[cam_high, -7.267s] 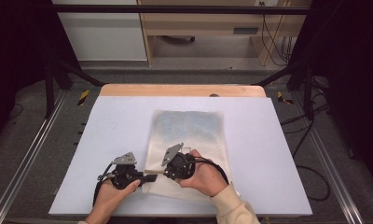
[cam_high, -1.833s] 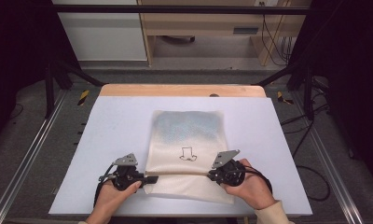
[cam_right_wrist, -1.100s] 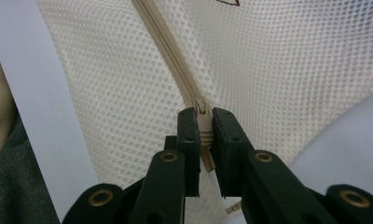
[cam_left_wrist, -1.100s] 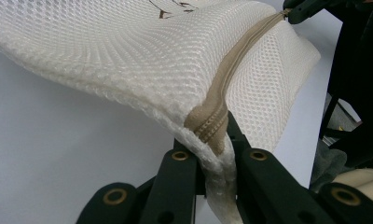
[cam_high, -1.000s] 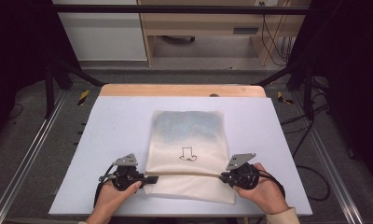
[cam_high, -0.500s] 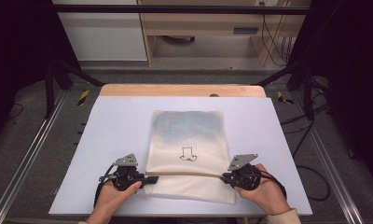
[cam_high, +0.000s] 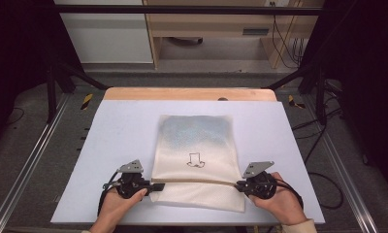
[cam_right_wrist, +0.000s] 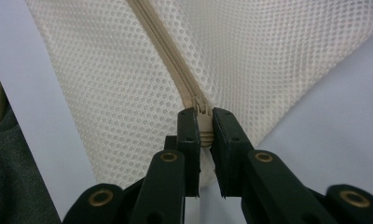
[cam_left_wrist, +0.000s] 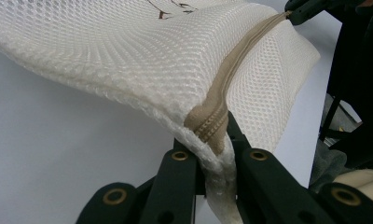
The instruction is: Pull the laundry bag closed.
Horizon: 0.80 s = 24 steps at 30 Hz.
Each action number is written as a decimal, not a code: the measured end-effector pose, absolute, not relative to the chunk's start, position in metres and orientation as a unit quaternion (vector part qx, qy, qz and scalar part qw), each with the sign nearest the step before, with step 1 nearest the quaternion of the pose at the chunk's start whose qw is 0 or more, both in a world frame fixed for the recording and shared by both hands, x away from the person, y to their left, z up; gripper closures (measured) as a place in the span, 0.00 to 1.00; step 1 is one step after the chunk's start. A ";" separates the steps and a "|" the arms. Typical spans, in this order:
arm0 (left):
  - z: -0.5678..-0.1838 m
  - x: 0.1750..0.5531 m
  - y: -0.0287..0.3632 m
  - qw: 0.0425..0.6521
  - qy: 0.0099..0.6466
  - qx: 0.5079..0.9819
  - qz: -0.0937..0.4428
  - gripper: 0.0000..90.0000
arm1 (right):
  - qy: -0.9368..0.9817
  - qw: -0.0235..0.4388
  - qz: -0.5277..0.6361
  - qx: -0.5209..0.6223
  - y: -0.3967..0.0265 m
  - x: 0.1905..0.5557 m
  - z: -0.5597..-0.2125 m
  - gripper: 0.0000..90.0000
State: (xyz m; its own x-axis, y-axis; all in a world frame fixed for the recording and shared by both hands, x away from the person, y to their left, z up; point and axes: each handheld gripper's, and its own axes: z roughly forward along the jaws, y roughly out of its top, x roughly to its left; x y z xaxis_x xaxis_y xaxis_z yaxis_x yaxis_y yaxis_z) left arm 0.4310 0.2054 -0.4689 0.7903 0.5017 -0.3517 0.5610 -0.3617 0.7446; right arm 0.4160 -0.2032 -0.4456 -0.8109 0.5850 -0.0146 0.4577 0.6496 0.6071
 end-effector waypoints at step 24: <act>-0.469 0.427 0.201 0.450 0.322 0.832 -0.020 0.87 | 0.896 0.106 0.303 0.307 -0.214 0.413 -0.450 0.91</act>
State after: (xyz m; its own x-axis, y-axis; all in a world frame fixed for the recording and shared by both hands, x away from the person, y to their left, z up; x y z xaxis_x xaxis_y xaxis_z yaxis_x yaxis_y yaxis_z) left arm 0.4267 0.2011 -0.4695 0.7912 0.5184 -0.3245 0.5552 -0.3861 0.7367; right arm 0.4130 -0.2138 -0.4497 -0.7896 0.6136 -0.0046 0.4851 0.6288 0.6077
